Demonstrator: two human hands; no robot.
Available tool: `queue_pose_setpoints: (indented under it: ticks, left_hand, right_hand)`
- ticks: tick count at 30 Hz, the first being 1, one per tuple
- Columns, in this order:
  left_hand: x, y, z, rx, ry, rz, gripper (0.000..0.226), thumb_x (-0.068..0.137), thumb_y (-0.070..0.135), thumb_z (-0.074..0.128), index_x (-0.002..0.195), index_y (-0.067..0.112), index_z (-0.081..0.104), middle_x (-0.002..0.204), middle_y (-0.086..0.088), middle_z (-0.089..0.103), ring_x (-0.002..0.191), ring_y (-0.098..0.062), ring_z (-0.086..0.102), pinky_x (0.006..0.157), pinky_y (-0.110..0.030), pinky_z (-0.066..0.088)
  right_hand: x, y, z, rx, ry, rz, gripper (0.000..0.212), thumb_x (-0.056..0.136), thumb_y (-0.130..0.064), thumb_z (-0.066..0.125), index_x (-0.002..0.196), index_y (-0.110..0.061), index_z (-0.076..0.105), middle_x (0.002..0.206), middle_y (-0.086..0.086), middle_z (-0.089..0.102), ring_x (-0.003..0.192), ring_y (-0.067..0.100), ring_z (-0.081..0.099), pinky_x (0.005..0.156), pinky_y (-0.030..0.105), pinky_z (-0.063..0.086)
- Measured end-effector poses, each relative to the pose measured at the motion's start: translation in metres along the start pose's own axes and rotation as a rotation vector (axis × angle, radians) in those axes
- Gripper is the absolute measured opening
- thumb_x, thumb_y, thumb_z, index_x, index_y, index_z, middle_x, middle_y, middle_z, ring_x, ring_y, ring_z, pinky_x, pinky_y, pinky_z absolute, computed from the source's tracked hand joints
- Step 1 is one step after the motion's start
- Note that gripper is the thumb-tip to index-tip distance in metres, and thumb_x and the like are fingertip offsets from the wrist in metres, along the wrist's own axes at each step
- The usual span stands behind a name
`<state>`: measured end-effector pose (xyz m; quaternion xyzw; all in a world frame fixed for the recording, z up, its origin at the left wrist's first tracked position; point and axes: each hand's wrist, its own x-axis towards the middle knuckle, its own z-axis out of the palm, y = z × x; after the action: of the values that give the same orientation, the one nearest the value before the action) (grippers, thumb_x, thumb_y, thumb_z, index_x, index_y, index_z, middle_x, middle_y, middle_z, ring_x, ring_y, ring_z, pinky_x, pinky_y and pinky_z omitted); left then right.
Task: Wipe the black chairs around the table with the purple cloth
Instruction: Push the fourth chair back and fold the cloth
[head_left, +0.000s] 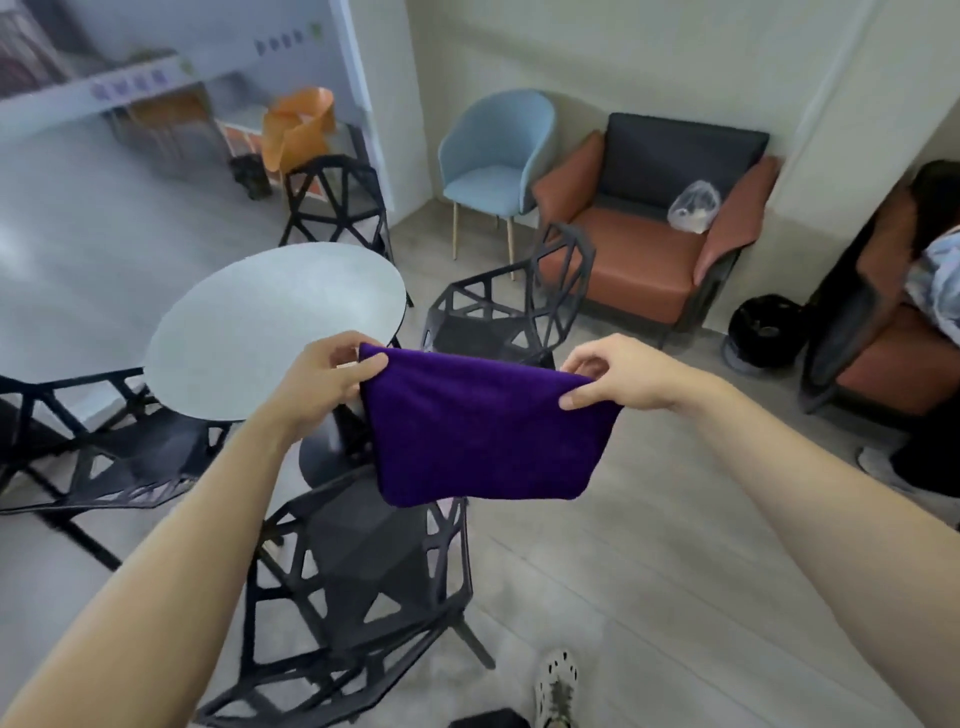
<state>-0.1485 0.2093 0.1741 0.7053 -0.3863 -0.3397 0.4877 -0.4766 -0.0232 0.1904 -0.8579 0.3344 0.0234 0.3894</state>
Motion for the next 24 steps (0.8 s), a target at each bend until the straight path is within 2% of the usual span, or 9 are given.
queue_pose_setpoints:
  ticks: [3, 7, 10, 13, 16, 19, 21, 23, 24]
  left_hand:
    - [0.037, 0.007, 0.014, 0.009, 0.118, 0.040, 0.006, 0.105, 0.018, 0.070, 0.102, 0.017, 0.075, 0.093, -0.011, 0.072, 0.088, -0.022, 0.063, 0.075, -0.039, 0.058]
    - [0.076, 0.024, 0.013, 0.222, 0.182, 0.103, 0.013, 0.111, 0.036, 0.056, 0.103, 0.028, 0.063, 0.090, -0.016, 0.070, 0.077, -0.023, 0.057, 0.074, -0.044, 0.048]
    - [0.096, 0.041, 0.013, 0.416, 0.270, 0.141, 0.015, 0.113, 0.037, 0.049, 0.105, 0.028, 0.058, 0.095, 0.001, 0.071, 0.085, -0.021, 0.063, 0.080, -0.042, 0.051]
    - [0.114, 0.056, 0.020, 0.226, 0.231, 0.119, 0.021, 0.115, 0.028, 0.048, 0.102, 0.012, 0.054, 0.087, 0.007, 0.061, 0.077, -0.017, 0.050, 0.072, -0.035, 0.041]
    - [0.130, 0.067, 0.033, -0.105, 0.164, 0.042, 0.024, 0.114, 0.023, 0.048, 0.093, 0.012, 0.048, 0.079, 0.001, 0.039, 0.070, -0.013, 0.033, 0.065, -0.033, 0.026]
    - [0.152, 0.076, 0.050, -0.193, 0.061, 0.012, 0.017, 0.110, 0.020, 0.051, 0.096, 0.011, 0.051, 0.081, -0.005, 0.040, 0.069, -0.013, 0.037, 0.064, -0.033, 0.024]
    - [0.170, 0.083, 0.062, -0.130, 0.020, -0.015, 0.018, 0.109, 0.023, 0.054, 0.098, 0.010, 0.052, 0.084, -0.008, 0.046, 0.072, -0.015, 0.043, 0.066, -0.032, 0.030]
    - [0.189, 0.090, 0.069, -0.043, 0.023, -0.008, 0.020, 0.107, 0.035, 0.058, 0.099, 0.016, 0.058, 0.087, -0.011, 0.053, 0.077, -0.027, 0.046, 0.071, -0.036, 0.036]
    - [0.198, 0.092, 0.069, 0.000, 0.053, 0.015, 0.021, 0.106, 0.039, 0.060, 0.102, 0.019, 0.062, 0.092, -0.015, 0.057, 0.080, -0.034, 0.049, 0.076, -0.040, 0.039]
  right_hand:
    - [0.028, 0.004, -0.024, 0.001, -0.092, 0.007, 0.029, 0.082, -0.049, 0.091, 0.096, -0.026, 0.081, 0.092, -0.006, 0.081, 0.086, 0.014, 0.077, 0.084, 0.039, 0.062]
    - [0.062, -0.001, -0.071, -0.016, -0.097, -0.044, 0.022, 0.093, -0.054, 0.080, 0.098, -0.033, 0.080, 0.096, -0.010, 0.079, 0.091, 0.010, 0.075, 0.082, 0.031, 0.059]
    - [0.107, -0.003, -0.099, -0.462, 0.012, -0.124, 0.019, 0.100, -0.050, 0.070, 0.103, -0.035, 0.081, 0.099, -0.009, 0.069, 0.096, 0.016, 0.067, 0.075, 0.030, 0.050]
    - [0.164, -0.007, -0.114, -0.685, 0.197, -0.090, 0.028, 0.102, -0.045, 0.064, 0.084, -0.029, 0.078, 0.092, -0.002, 0.073, 0.090, 0.025, 0.069, 0.078, 0.038, 0.056]
    - [0.213, -0.026, -0.118, -0.409, 0.180, -0.130, 0.029, 0.097, -0.036, 0.052, 0.085, -0.020, 0.073, 0.085, 0.003, 0.079, 0.083, 0.028, 0.076, 0.077, 0.044, 0.063]
    - [0.251, -0.055, -0.119, 0.096, 0.200, -0.107, 0.048, 0.097, -0.054, 0.049, 0.083, -0.013, 0.071, 0.071, 0.005, 0.078, 0.060, 0.024, 0.076, 0.060, 0.041, 0.064]
    - [0.277, -0.070, -0.121, -0.025, 0.218, -0.236, 0.047, 0.092, -0.063, 0.063, 0.082, -0.018, 0.067, 0.071, -0.001, 0.075, 0.061, 0.022, 0.073, 0.059, 0.036, 0.058]
    - [0.299, -0.081, -0.126, -0.182, 0.088, -0.364, 0.019, 0.087, -0.030, 0.075, 0.100, -0.025, 0.062, 0.093, -0.004, 0.073, 0.082, 0.021, 0.069, 0.062, 0.034, 0.051]
    - [0.311, -0.085, -0.132, -0.216, -0.021, -0.419, 0.034, 0.085, -0.013, 0.072, 0.113, -0.027, 0.057, 0.104, -0.003, 0.071, 0.091, 0.021, 0.066, 0.064, 0.032, 0.050]
